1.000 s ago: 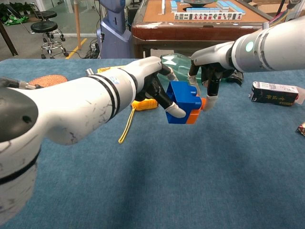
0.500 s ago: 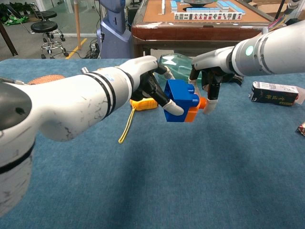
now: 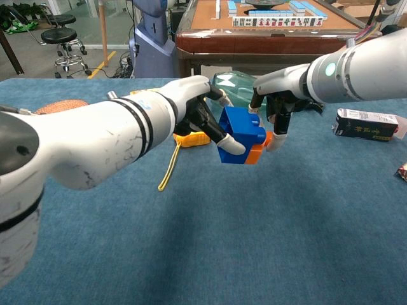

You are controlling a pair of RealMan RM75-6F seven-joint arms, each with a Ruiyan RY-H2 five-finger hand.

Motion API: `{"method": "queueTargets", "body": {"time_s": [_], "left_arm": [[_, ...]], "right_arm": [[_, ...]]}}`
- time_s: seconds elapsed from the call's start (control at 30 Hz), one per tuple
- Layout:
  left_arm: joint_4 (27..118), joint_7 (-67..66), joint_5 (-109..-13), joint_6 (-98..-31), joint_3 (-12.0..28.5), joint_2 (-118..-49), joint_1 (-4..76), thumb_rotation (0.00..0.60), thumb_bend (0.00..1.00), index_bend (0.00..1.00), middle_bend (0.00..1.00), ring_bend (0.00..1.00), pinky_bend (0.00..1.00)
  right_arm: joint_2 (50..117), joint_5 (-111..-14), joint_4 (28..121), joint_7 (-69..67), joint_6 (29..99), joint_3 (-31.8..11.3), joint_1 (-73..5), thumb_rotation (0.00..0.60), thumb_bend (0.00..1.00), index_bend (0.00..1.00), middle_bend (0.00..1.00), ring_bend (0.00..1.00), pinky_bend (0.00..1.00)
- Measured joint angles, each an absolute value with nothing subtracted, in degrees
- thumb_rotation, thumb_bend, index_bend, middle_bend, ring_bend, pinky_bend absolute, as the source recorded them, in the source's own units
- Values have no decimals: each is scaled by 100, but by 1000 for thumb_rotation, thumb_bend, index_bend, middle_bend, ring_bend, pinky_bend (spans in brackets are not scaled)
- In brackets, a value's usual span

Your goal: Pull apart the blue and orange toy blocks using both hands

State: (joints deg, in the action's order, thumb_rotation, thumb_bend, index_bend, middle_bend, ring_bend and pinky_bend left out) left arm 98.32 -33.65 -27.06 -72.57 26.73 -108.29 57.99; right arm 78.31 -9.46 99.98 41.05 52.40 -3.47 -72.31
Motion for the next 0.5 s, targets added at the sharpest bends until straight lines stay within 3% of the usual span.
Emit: {"method": "queueTargets", "body": {"time_s": [0.17, 0.5], "left_arm": [[9814, -3331, -2707, -7228, 2638, -10805, 5760, 600, 276, 528, 1000, 1000, 1000], [9679, -3236, -2715, -7155, 2562, -10750, 5658, 600, 276, 528, 1000, 1000, 1000]], "right_arm": [[7810, -961, 9996, 4097, 5194, -313, -7206, 600, 497, 675, 1000, 1000, 1000], [7690, -939, 10001, 4102, 5080, -183, -7156, 600, 566, 687, 1000, 1000, 1000]]}}
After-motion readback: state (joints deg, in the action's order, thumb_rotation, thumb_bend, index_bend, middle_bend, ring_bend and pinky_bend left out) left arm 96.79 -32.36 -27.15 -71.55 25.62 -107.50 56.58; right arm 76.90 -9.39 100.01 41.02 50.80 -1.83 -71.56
